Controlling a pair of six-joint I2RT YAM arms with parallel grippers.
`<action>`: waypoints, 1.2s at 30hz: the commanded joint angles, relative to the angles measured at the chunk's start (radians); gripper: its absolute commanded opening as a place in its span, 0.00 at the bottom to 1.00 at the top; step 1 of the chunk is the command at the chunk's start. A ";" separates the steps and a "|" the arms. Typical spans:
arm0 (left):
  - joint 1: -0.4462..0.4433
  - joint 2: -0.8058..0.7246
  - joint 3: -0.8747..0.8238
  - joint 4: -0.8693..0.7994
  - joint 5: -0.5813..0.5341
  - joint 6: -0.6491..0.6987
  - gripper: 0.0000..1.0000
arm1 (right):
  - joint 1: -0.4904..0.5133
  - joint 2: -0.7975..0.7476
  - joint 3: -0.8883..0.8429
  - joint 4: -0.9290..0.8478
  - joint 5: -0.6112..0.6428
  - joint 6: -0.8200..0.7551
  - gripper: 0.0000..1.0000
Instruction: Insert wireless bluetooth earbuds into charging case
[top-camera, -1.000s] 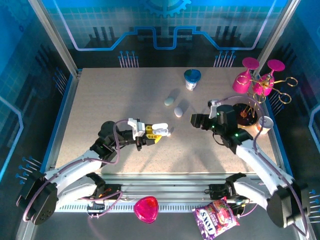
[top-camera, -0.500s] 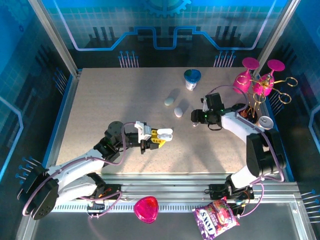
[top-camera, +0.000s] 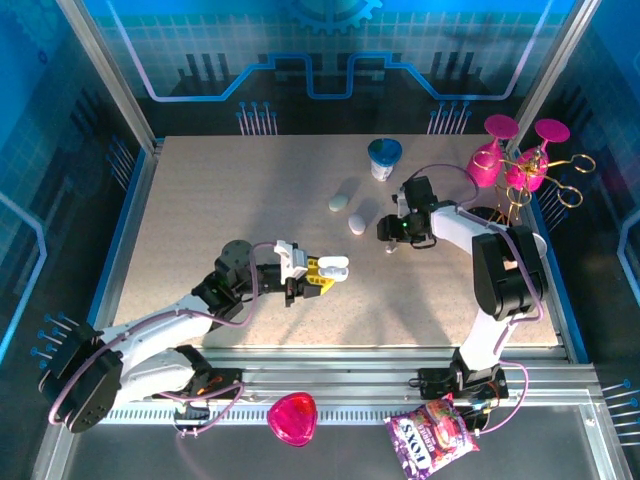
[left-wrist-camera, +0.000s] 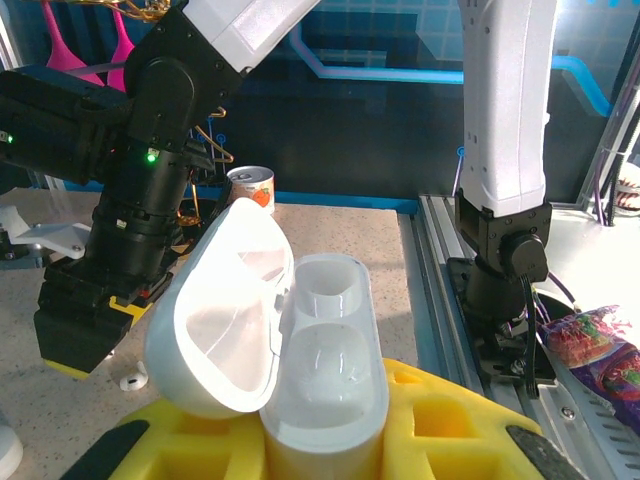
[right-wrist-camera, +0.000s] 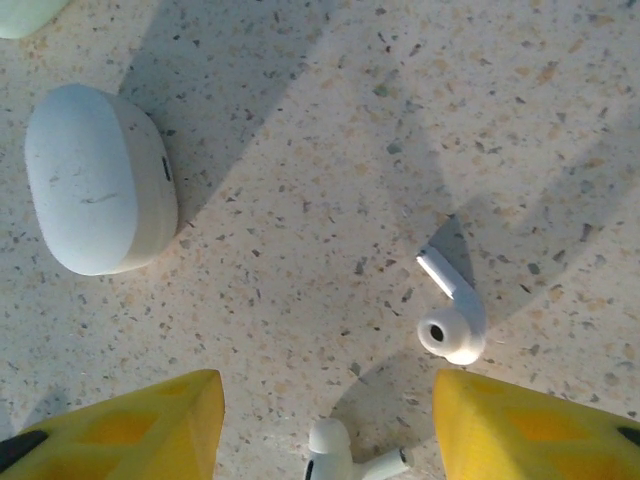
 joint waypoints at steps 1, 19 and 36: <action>-0.009 0.006 0.034 0.019 -0.006 0.019 0.13 | -0.001 0.022 0.020 -0.041 -0.035 -0.031 0.58; -0.009 0.016 0.038 0.025 -0.006 0.014 0.13 | 0.026 0.018 -0.059 -0.044 -0.073 -0.056 0.60; -0.010 0.019 0.042 0.036 -0.008 0.015 0.14 | 0.094 -0.113 -0.125 -0.130 -0.026 -0.027 0.58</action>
